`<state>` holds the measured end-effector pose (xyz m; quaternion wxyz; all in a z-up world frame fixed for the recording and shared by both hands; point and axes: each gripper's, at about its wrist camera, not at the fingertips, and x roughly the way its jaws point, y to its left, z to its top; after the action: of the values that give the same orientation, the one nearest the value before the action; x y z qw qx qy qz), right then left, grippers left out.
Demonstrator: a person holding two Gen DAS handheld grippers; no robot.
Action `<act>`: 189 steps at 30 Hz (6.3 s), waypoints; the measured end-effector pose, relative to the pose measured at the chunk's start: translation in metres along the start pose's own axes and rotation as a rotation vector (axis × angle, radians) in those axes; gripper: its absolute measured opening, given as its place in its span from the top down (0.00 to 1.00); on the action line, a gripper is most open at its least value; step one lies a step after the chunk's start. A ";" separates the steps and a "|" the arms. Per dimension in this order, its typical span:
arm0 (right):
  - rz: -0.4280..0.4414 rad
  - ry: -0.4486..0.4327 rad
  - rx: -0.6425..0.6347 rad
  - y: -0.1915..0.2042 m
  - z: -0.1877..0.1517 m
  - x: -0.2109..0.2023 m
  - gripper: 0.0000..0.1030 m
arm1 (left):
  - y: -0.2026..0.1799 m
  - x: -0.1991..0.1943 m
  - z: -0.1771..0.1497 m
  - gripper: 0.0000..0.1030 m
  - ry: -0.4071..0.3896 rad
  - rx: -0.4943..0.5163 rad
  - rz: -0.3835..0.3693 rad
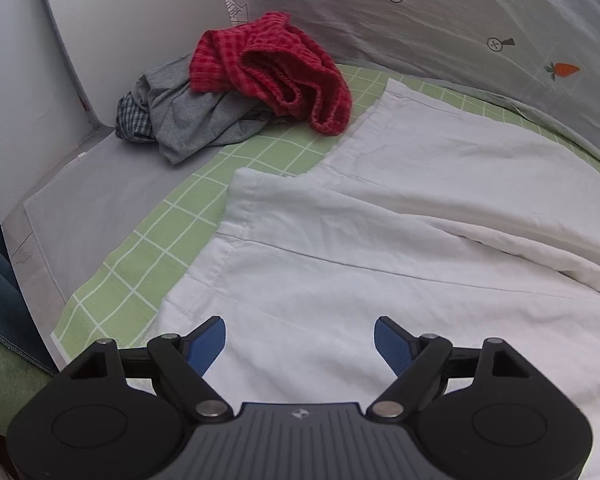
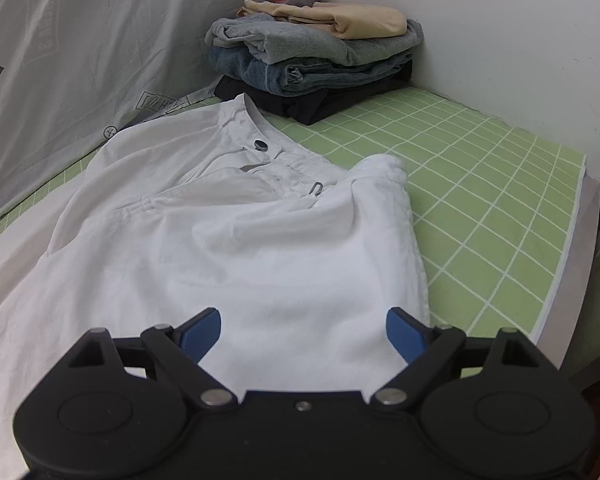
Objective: Fold clothes
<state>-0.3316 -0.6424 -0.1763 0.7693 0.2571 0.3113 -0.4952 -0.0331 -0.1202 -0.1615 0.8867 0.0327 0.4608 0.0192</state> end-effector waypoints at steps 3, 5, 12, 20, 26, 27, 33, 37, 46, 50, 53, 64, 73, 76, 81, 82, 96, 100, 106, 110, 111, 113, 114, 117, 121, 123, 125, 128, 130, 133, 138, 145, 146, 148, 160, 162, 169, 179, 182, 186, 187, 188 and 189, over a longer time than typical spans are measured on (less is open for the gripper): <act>-0.004 -0.010 0.032 -0.015 0.008 0.011 0.11 | -0.039 -0.013 -0.011 0.20 0.019 0.076 -0.071; -0.007 -0.016 0.054 -0.025 0.013 0.018 0.10 | -0.064 -0.023 -0.021 0.20 0.027 0.118 -0.112; 0.014 -0.019 0.142 -0.070 0.041 0.048 0.10 | -0.147 -0.066 -0.056 0.20 0.028 0.295 -0.178; 0.184 0.022 0.034 -0.089 0.064 0.072 0.86 | -0.208 -0.101 -0.079 0.20 0.043 0.323 -0.152; 0.136 0.018 -0.026 -0.125 0.074 0.070 0.90 | -0.244 -0.110 -0.092 0.20 0.045 0.322 -0.161; 0.126 0.024 -0.049 -0.129 0.075 0.071 0.89 | -0.249 -0.111 -0.094 0.20 0.044 0.320 -0.164; 0.041 0.033 -0.115 -0.132 0.083 0.066 0.50 | -0.257 -0.115 -0.103 0.20 0.047 0.287 -0.148; 0.026 -0.024 -0.175 -0.119 0.090 0.054 0.21 | -0.243 -0.114 -0.098 0.20 0.057 0.220 -0.123; 0.170 -0.048 -0.340 -0.021 0.087 0.051 0.03 | -0.184 -0.100 -0.077 0.20 0.085 0.104 -0.044; 0.230 -0.042 -0.429 0.045 0.069 0.049 0.02 | -0.148 -0.088 -0.051 0.20 0.072 0.105 -0.012; 0.268 -0.029 -0.460 0.102 0.056 0.047 0.02 | -0.115 -0.071 -0.025 0.20 0.077 0.098 0.008; 0.365 -0.029 -0.515 0.324 0.016 0.064 0.01 | -0.037 0.036 0.102 0.21 0.007 0.087 -0.055; 0.370 -0.007 -0.527 0.464 -0.009 0.096 0.01 | -0.041 0.148 0.205 0.72 -0.053 0.163 -0.188; 0.351 0.008 -0.533 0.473 -0.013 0.107 0.01 | -0.045 0.173 0.229 0.80 -0.083 0.153 -0.228; 0.358 0.032 -0.518 0.469 -0.014 0.112 0.00 | -0.052 0.201 0.253 0.73 -0.122 0.164 -0.258; 0.353 0.035 -0.518 0.470 -0.013 0.112 0.00 | -0.054 0.207 0.256 0.63 -0.123 0.169 -0.264; 0.309 0.016 -0.437 0.454 0.005 0.101 0.00 | -0.069 0.216 0.273 0.80 -0.163 0.164 -0.324; 0.298 -0.007 -0.431 0.446 0.012 0.096 0.00 | -0.077 0.219 0.296 0.80 -0.201 0.138 -0.296; 0.276 -0.026 -0.443 0.436 0.013 0.094 0.00 | -0.085 0.233 0.307 0.80 -0.176 0.128 -0.249; 0.279 -0.025 -0.470 0.431 0.007 0.091 0.00 | -0.090 0.242 0.315 0.77 -0.160 0.121 -0.218; 0.283 -0.022 -0.476 0.430 0.005 0.091 0.00 | -0.092 0.244 0.317 0.72 -0.155 0.119 -0.211; 0.283 -0.009 -0.486 0.427 0.000 0.092 0.00 | -0.094 0.249 0.321 0.68 -0.147 0.116 -0.195; 0.282 -0.003 -0.482 0.426 -0.001 0.093 0.00 | -0.095 0.251 0.322 0.62 -0.143 0.114 -0.187; 0.283 0.012 -0.467 0.423 -0.005 0.095 0.00 | -0.090 0.244 0.322 0.44 -0.138 0.100 -0.181; 0.300 0.009 -0.447 0.417 -0.005 0.089 0.00 | -0.068 0.209 0.307 0.25 -0.147 0.077 -0.198; 0.317 0.005 -0.434 0.411 -0.002 0.082 0.00 | -0.060 0.183 0.291 0.21 -0.148 0.070 -0.205; 0.328 0.000 -0.430 0.402 -0.001 0.071 0.00 | -0.053 0.156 0.269 0.18 -0.138 0.071 -0.218; 0.330 0.002 -0.434 0.384 0.000 0.052 0.00 | -0.047 0.113 0.225 0.15 -0.117 0.095 -0.239; 0.346 -0.012 -0.427 0.365 -0.002 0.036 0.00 | -0.047 0.088 0.189 0.13 -0.092 0.118 -0.259; 0.384 -0.010 -0.392 0.322 -0.009 0.013 0.01 | -0.052 0.059 0.133 0.12 -0.022 0.142 -0.301; 0.375 0.022 -0.360 0.245 -0.034 -0.014 0.01 | -0.073 0.023 0.045 0.12 0.100 0.203 -0.354; 0.389 0.045 -0.135 0.128 -0.045 -0.030 0.01 | -0.109 -0.031 -0.037 0.12 0.145 0.317 -0.344; 0.376 0.046 -0.124 0.115 -0.043 -0.030 0.01 | -0.112 -0.037 -0.045 0.12 0.152 0.315 -0.344; 0.350 0.049 -0.101 0.090 -0.038 -0.031 0.01 | -0.119 -0.049 -0.063 0.12 0.164 0.312 -0.337; 0.258 0.133 0.091 -0.038 -0.018 -0.008 0.01 | -0.150 -0.084 -0.136 0.12 0.230 0.266 -0.311; 0.264 0.150 0.120 -0.052 -0.018 -0.003 0.01 | -0.155 -0.086 -0.143 0.12 0.238 0.253 -0.308; 0.272 0.182 0.180 -0.091 -0.018 0.008 0.01 | -0.169 -0.088 -0.162 0.11 0.275 0.200 -0.302; 0.511 0.250 0.275 -0.113 -0.018 0.022 0.01 | -0.189 -0.091 -0.178 0.06 0.264 0.221 -0.245; 0.592 0.282 0.302 -0.109 -0.020 0.026 0.01 | -0.192 -0.091 -0.179 0.05 0.267 0.229 -0.236; 0.616 0.286 0.299 -0.104 -0.019 0.028 0.00 | -0.193 -0.092 -0.181 0.03 0.268 0.242 -0.231; 0.628 0.291 0.312 -0.105 -0.019 0.030 0.00 | -0.193 -0.092 -0.182 0.02 0.269 0.246 -0.230; 0.642 0.297 0.326 -0.105 -0.019 0.031 0.00 | -0.194 -0.092 -0.182 0.01 0.271 0.252 -0.227; 0.659 0.308 0.346 -0.107 -0.019 0.033 0.00 | -0.196 -0.091 -0.183 0.00 0.273 0.261 -0.223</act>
<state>-0.4239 -0.6887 -0.2229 0.7766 0.5401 0.2357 -0.2229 -0.2342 -0.3138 -0.2069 0.8008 0.0933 0.5761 -0.1346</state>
